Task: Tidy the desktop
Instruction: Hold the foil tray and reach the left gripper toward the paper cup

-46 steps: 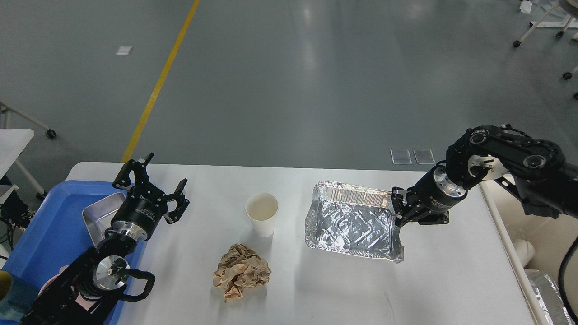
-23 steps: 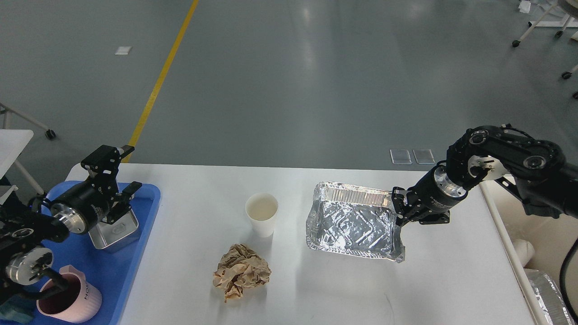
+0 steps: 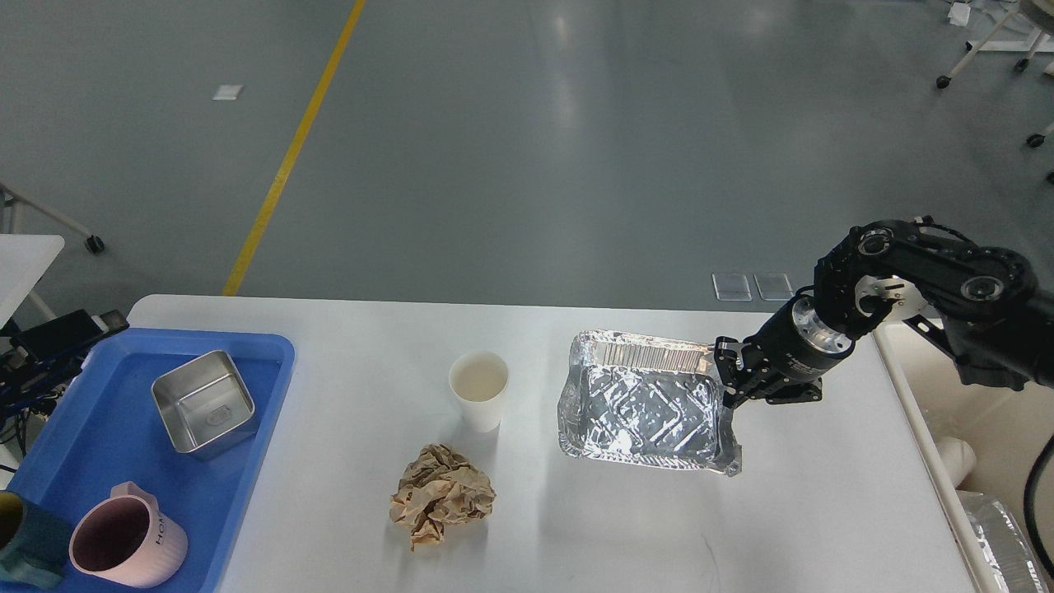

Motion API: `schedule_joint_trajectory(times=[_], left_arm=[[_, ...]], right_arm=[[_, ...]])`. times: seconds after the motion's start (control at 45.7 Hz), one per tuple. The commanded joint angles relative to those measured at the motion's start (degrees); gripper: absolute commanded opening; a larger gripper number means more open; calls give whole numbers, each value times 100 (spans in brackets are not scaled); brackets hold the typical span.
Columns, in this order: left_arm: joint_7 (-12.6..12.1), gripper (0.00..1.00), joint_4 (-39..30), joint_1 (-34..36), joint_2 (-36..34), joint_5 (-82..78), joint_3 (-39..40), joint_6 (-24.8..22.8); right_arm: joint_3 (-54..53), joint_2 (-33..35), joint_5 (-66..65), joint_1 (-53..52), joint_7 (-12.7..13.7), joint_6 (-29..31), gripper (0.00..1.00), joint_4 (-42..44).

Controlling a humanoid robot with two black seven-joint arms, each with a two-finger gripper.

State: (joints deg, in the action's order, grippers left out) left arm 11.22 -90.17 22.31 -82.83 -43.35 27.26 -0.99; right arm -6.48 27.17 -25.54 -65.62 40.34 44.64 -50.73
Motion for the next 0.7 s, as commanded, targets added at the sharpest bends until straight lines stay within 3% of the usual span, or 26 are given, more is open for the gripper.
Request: schedule_joint_trajectory(times=[0.0,0.131,0.678], left_arm=[[64,97,-18,10,-198,-331,7,-24],[257,97,-176,-7,-181,-525,7,-85],[398,97,-862,-95,-58,-1175,-19,-156]], right_arm=[[6,78,-3,14,0,-9,0,-95],[-3,113,-12,40,0,-35,0,-148],[-3,236,-30,58,0,-61,0,-271]])
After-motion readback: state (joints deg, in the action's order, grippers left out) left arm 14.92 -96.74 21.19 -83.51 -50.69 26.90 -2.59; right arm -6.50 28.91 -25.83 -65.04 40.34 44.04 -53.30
